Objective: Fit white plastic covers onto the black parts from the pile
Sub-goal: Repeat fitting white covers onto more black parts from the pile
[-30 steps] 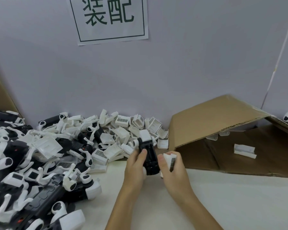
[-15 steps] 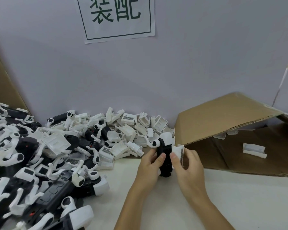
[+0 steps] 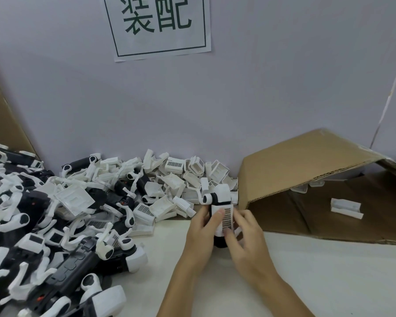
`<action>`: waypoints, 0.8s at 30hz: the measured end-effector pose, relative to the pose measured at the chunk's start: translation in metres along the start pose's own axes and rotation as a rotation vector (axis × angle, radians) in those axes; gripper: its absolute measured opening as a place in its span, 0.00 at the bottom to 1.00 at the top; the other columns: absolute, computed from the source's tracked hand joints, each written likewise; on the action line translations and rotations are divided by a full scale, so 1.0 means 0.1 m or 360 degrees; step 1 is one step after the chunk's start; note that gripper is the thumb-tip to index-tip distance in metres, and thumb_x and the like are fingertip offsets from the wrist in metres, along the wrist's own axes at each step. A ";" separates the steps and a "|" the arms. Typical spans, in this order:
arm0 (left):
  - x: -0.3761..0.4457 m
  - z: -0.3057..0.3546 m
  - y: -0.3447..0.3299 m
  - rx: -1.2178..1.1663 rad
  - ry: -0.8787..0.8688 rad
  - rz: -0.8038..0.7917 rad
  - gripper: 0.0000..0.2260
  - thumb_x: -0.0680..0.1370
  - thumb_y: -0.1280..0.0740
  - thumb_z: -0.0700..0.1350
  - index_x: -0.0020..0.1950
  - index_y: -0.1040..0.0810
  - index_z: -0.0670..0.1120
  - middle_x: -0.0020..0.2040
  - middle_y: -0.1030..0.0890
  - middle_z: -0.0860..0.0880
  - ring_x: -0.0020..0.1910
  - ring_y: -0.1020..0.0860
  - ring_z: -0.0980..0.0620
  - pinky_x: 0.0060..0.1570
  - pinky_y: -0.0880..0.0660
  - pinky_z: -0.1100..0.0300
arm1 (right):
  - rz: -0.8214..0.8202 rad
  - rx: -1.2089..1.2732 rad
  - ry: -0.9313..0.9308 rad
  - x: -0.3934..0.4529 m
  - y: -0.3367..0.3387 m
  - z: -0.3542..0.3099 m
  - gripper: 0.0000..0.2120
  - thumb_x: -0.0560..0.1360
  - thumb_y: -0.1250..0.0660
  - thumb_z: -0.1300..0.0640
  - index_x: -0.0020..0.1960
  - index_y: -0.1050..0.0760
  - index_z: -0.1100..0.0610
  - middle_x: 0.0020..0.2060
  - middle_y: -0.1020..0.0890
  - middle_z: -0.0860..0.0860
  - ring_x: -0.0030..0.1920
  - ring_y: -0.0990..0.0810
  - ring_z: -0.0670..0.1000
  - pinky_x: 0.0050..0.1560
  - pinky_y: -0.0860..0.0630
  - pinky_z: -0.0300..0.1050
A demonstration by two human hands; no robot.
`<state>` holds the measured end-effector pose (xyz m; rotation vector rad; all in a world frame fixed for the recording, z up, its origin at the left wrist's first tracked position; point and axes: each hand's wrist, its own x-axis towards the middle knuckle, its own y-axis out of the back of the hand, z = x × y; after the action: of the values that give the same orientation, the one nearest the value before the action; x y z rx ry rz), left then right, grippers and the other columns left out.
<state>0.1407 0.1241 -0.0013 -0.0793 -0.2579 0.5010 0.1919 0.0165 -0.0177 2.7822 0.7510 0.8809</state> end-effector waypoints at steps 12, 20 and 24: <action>-0.03 0.01 -0.07 -0.0006 0.0037 0.0052 0.09 0.80 0.35 0.54 0.50 0.15 0.54 0.47 0.14 0.49 0.47 0.16 0.51 0.46 0.20 0.60 | 0.0077 0.0636 -0.0396 0.09 0.00 -0.07 0.11 0.80 0.36 0.53 0.53 0.16 0.54 0.46 0.13 0.50 0.50 0.15 0.47 0.49 0.21 0.38; -0.04 0.05 -0.07 -0.0007 0.0054 0.0034 0.15 0.77 0.35 0.57 0.49 0.15 0.48 0.42 0.15 0.48 0.41 0.17 0.53 0.41 0.21 0.63 | 0.0152 0.0971 -0.0599 0.09 -0.04 -0.16 0.17 0.74 0.35 0.44 0.47 0.13 0.54 0.44 0.13 0.56 0.46 0.13 0.53 0.40 0.19 0.38; -0.04 0.05 -0.09 0.0048 0.0042 0.0105 0.17 0.75 0.36 0.58 0.44 0.14 0.46 0.39 0.15 0.46 0.38 0.17 0.52 0.37 0.22 0.61 | 0.0247 0.0837 -0.0611 0.09 -0.06 -0.14 0.17 0.71 0.35 0.41 0.41 0.13 0.52 0.39 0.13 0.54 0.42 0.13 0.52 0.38 0.19 0.40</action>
<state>0.1401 0.1145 0.0036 -0.0650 -0.2221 0.5686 0.1881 0.0259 -0.0028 3.3520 0.7957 0.1491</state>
